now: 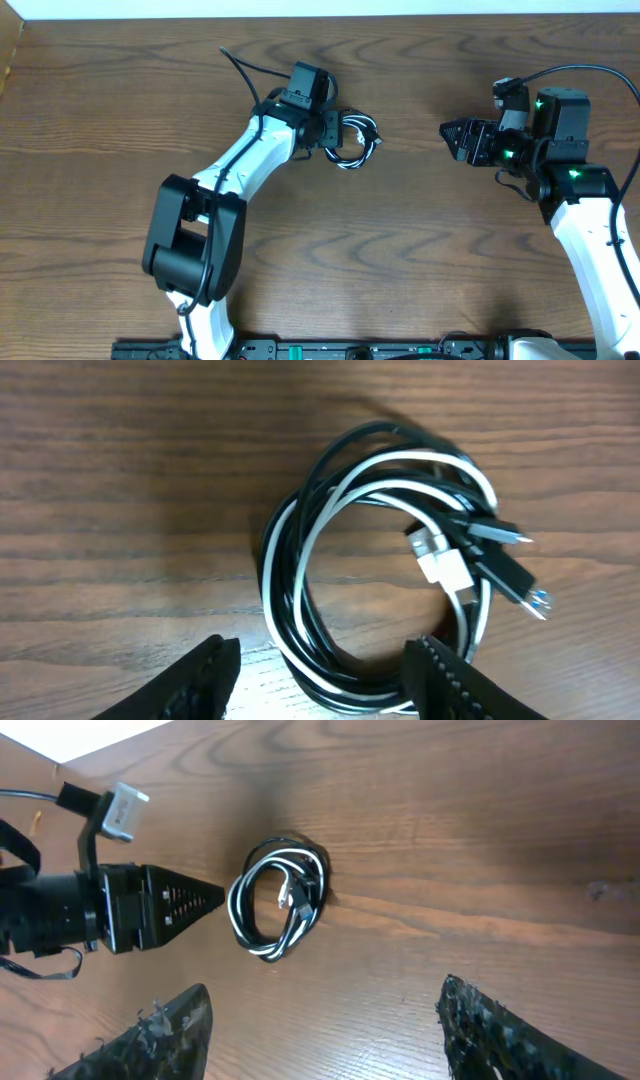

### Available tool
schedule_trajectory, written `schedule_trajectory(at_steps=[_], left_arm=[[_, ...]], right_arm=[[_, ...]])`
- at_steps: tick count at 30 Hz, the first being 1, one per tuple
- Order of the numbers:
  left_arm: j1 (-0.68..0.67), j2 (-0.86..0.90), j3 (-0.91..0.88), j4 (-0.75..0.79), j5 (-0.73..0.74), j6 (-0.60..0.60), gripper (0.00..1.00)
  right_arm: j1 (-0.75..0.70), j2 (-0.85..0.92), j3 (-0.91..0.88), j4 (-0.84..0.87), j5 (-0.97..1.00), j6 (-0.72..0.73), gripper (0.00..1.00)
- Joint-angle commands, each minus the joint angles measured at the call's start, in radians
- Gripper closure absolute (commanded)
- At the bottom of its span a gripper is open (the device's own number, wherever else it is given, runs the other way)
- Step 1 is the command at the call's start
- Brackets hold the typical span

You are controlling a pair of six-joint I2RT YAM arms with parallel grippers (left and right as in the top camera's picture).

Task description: Untangle cables

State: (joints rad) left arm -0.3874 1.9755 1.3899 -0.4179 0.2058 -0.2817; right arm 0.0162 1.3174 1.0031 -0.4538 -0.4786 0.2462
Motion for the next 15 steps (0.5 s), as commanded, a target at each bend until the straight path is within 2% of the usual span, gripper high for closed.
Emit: schedule_trajectory(at_steps=[1, 3, 4, 15], left_arm=[[0.002, 0.048, 0.013, 0.002, -0.052, -0.012, 0.43], [0.002, 0.063, 0.013, 0.004, -0.109, -0.011, 0.43], [0.002, 0.074, 0.013, 0.011, -0.132, 0.018, 0.47], [0.000, 0.141, 0.013, 0.017, -0.115, 0.025, 0.58]], right_arm=[[-0.002, -0.002, 0.020, -0.004, 0.010, 0.011, 0.32], [-0.001, -0.002, 0.020, -0.004, 0.010, 0.011, 0.32], [-0.001, -0.002, 0.020, -0.005, 0.009, 0.011, 0.33], [-0.001, -0.002, 0.020, -0.023, 0.010, 0.030, 0.36]])
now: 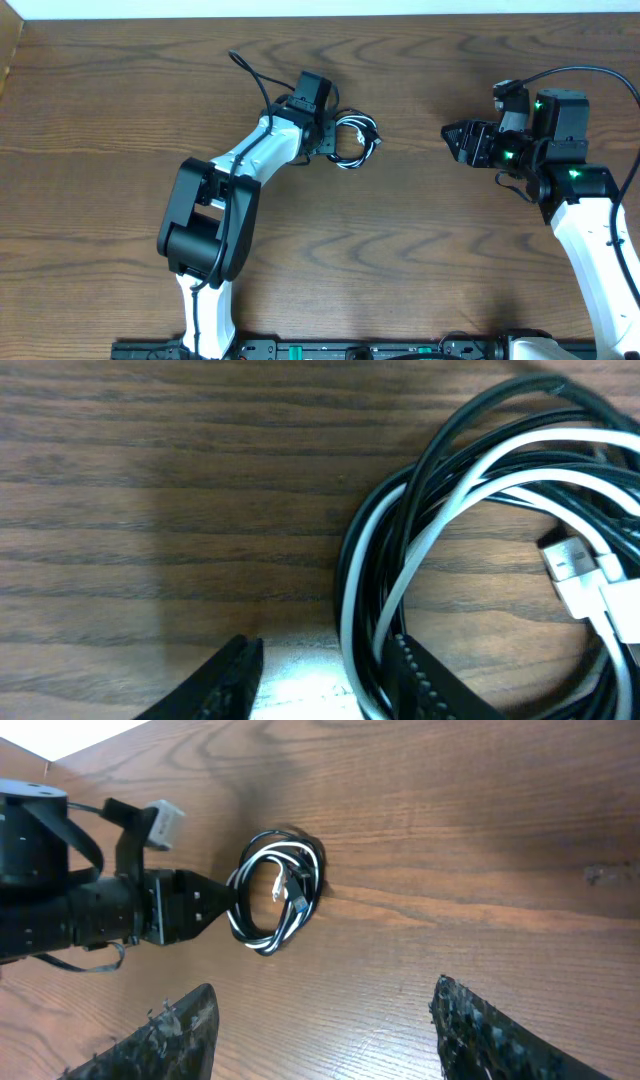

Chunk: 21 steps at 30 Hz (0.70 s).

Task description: Untangle cables

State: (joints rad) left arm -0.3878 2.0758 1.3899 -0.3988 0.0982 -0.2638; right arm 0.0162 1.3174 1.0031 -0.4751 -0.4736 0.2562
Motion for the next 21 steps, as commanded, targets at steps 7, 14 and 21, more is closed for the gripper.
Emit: schedule_trajectory(at_steps=[7, 14, 21], left_arm=[[-0.003, 0.096, 0.012, 0.019, 0.025, 0.003, 0.81], [-0.001, 0.047, 0.004, 0.031, 0.053, 0.004, 0.93], [0.005, -0.177, 0.004, 0.081, 0.333, 0.005, 0.93]], right_arm=[[-0.001, -0.002, 0.020, -0.002, 0.012, 0.021, 0.36], [-0.002, -0.002, 0.020, -0.015, 0.054, 0.054, 0.40], [-0.001, -0.002, 0.020, 0.008, 0.056, 0.111, 0.41]])
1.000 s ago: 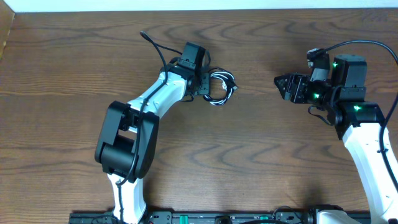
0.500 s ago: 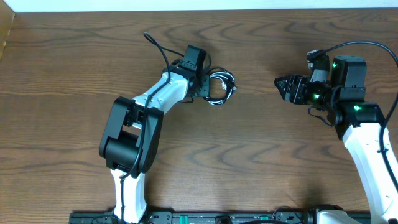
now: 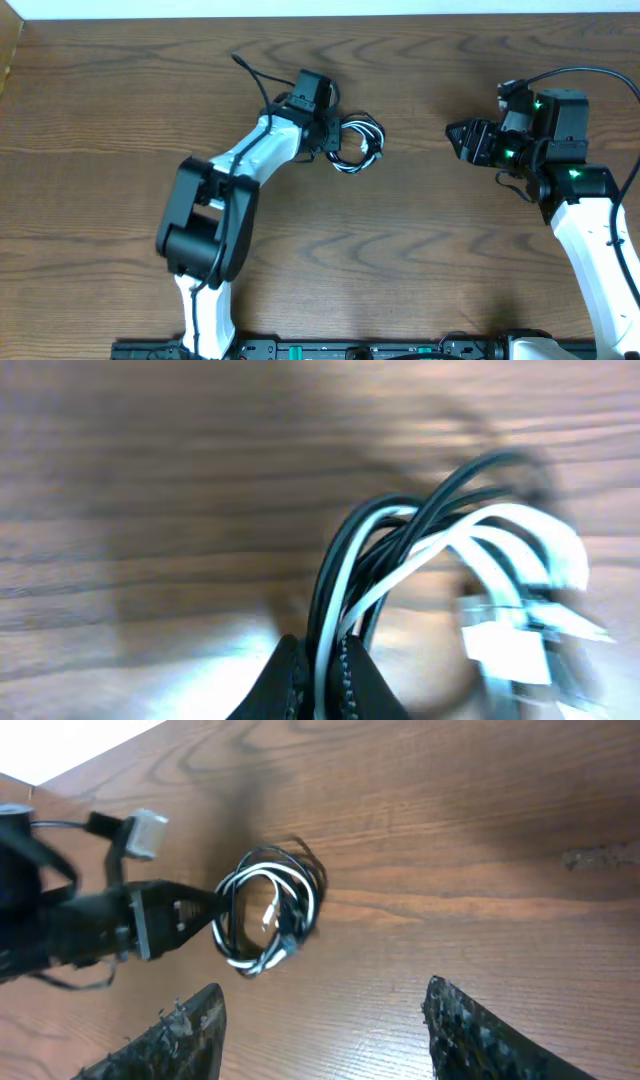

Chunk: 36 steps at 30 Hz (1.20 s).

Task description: Untangle cables

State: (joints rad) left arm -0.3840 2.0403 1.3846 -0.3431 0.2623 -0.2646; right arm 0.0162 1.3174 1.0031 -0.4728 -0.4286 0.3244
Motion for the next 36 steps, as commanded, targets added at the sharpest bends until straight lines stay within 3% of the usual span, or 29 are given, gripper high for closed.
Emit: schedule_trajectory(at_steps=[1, 5, 13, 21, 29, 36], left_arm=[[0.001, -0.170, 0.009, 0.037, 0.209, 0.005, 0.93], [0.001, -0.254, 0.009, 0.050, 0.337, 0.005, 0.93], [0.001, -0.264, 0.009, 0.063, 0.548, 0.005, 0.93], [0.002, -0.264, 0.009, 0.219, 0.856, -0.004, 0.93], [0.002, -0.264, 0.009, 0.249, 0.856, -0.080, 0.93], [0.001, -0.264, 0.009, 0.388, 0.821, -0.298, 0.93]], right_arm=[[0.000, -0.002, 0.020, 0.010, 0.007, 0.042, 0.41], [0.023, -0.002, 0.020, 0.025, 0.003, 0.042, 0.41], [0.058, 0.014, 0.020, 0.065, 0.003, 0.042, 0.41], [0.073, 0.106, 0.020, 0.185, -0.148, 0.056, 0.43], [0.084, 0.185, 0.020, 0.293, -0.215, 0.138, 0.46], [0.106, 0.276, 0.020, 0.311, -0.214, 0.290, 0.50]])
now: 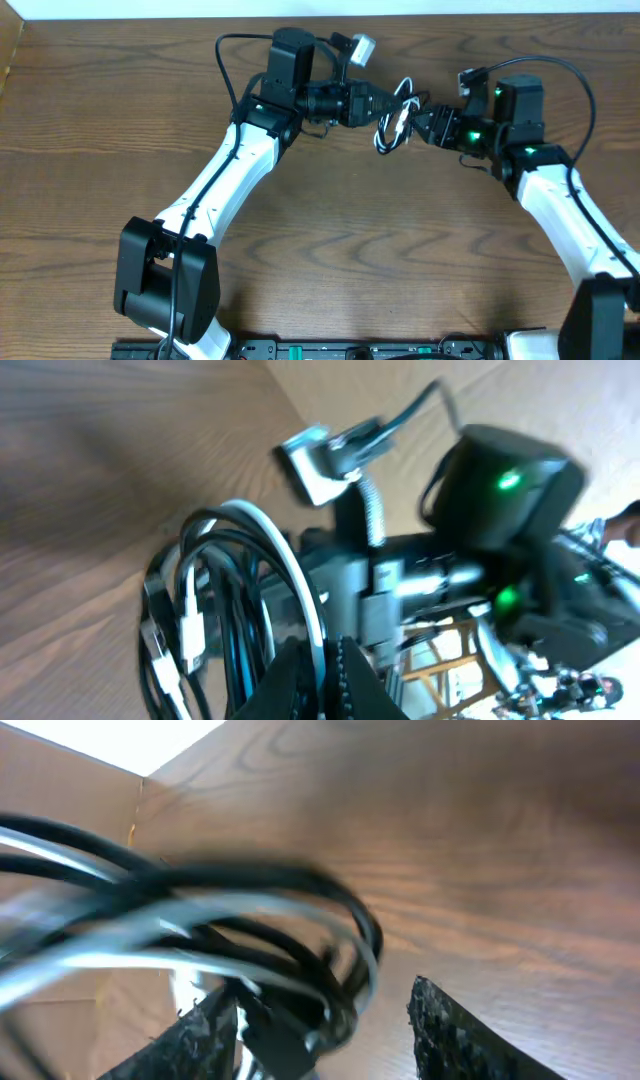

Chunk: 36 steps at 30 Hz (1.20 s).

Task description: Untangle cables

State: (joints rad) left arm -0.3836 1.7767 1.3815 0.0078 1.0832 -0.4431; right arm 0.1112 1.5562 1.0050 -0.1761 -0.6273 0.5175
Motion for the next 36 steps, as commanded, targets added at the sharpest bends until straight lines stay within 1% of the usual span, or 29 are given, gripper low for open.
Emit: schedule_trajectory(at_steps=[1, 3, 7, 12, 13, 14, 15, 17, 22, 25, 30, 32, 33, 35, 36], left_arm=[[0.001, 0.000, 0.012, 0.047, -0.021, -0.142, 0.93], [0.001, 0.000, 0.012, 0.051, -0.066, -0.161, 0.93], [0.001, 0.000, 0.012, 0.051, -0.078, -0.162, 0.93], [0.000, 0.000, 0.012, 0.069, -0.085, -0.172, 0.93], [0.000, 0.000, 0.012, 0.080, -0.090, -0.172, 0.93], [0.000, 0.000, 0.012, 0.102, -0.109, -0.172, 0.92], [0.001, 0.000, 0.012, 0.116, -0.114, -0.172, 0.93], [0.001, 0.000, 0.012, 0.158, -0.116, -0.177, 0.92], [0.018, 0.000, 0.012, 0.314, -0.116, -0.275, 0.93], [0.032, 0.000, 0.012, 0.353, -0.116, -0.304, 0.93], [0.069, 0.000, 0.012, 0.352, -0.101, -0.311, 0.92], [0.083, 0.000, 0.012, 0.338, -0.098, -0.310, 0.92], [0.089, 0.000, 0.012, 0.321, -0.098, -0.307, 0.93], [0.098, 0.000, 0.012, 0.262, -0.098, -0.255, 0.93], [0.099, 0.000, 0.012, 0.201, -0.102, -0.199, 0.93]], right_arm=[[0.013, 0.049, 0.018, 0.022, -0.016, 0.110, 0.49], [0.019, 0.080, 0.018, 0.059, -0.027, 0.135, 0.47], [0.023, 0.107, 0.018, 0.126, -0.061, 0.209, 0.45], [0.034, 0.136, 0.018, 0.134, -0.014, 0.298, 0.45], [0.039, 0.146, 0.018, 0.131, 0.001, 0.298, 0.46], [0.049, 0.165, 0.018, 0.114, 0.037, 0.312, 0.52], [0.054, 0.174, 0.018, 0.093, 0.063, 0.341, 0.54], [0.056, 0.194, 0.018, 0.051, 0.109, 0.368, 0.55], [0.048, 0.210, 0.018, -0.062, 0.203, 0.331, 0.54], [0.045, 0.210, 0.018, -0.109, 0.239, 0.288, 0.55], [0.043, 0.210, 0.018, -0.185, 0.263, 0.218, 0.57], [0.040, 0.209, 0.018, -0.202, 0.262, 0.198, 0.62], [0.038, 0.208, 0.018, -0.206, 0.261, 0.184, 0.63], [0.035, 0.198, 0.024, -0.212, 0.250, 0.153, 0.61], [0.033, 0.183, 0.031, -0.223, 0.251, 0.137, 0.60]])
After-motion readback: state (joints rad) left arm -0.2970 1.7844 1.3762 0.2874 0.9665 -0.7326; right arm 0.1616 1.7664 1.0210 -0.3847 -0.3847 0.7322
